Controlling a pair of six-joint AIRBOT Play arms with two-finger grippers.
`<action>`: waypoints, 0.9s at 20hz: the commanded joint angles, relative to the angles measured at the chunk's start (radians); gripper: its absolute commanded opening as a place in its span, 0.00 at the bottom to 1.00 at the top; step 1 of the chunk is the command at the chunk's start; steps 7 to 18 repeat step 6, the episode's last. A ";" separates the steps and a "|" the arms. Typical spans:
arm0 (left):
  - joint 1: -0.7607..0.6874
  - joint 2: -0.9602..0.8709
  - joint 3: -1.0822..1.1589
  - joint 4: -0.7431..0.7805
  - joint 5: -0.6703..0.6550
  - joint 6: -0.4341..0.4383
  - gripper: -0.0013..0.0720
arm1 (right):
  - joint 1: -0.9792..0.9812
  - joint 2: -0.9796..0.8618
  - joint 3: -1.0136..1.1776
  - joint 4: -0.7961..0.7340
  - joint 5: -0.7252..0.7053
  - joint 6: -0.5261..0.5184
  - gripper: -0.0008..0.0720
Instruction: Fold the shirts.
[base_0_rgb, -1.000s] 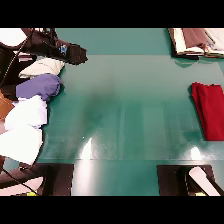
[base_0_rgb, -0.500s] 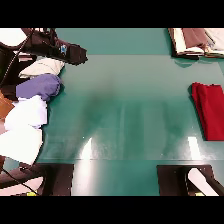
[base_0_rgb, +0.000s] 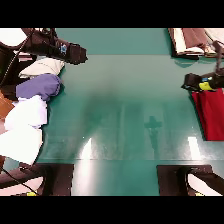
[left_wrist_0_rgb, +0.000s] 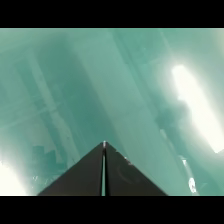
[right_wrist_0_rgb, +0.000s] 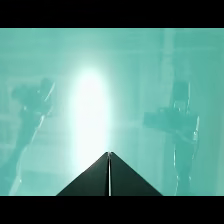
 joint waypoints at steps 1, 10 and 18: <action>0.000 0.000 0.000 0.000 0.003 0.001 0.05 | 0.080 -0.029 0.041 0.005 -0.003 -0.001 0.03; 0.000 0.000 0.000 -0.001 0.003 0.001 0.05 | 0.077 -0.029 0.043 0.006 0.010 0.000 0.03; 0.000 0.000 0.000 -0.001 0.003 0.001 0.05 | 0.077 -0.029 0.043 0.006 0.010 0.000 0.03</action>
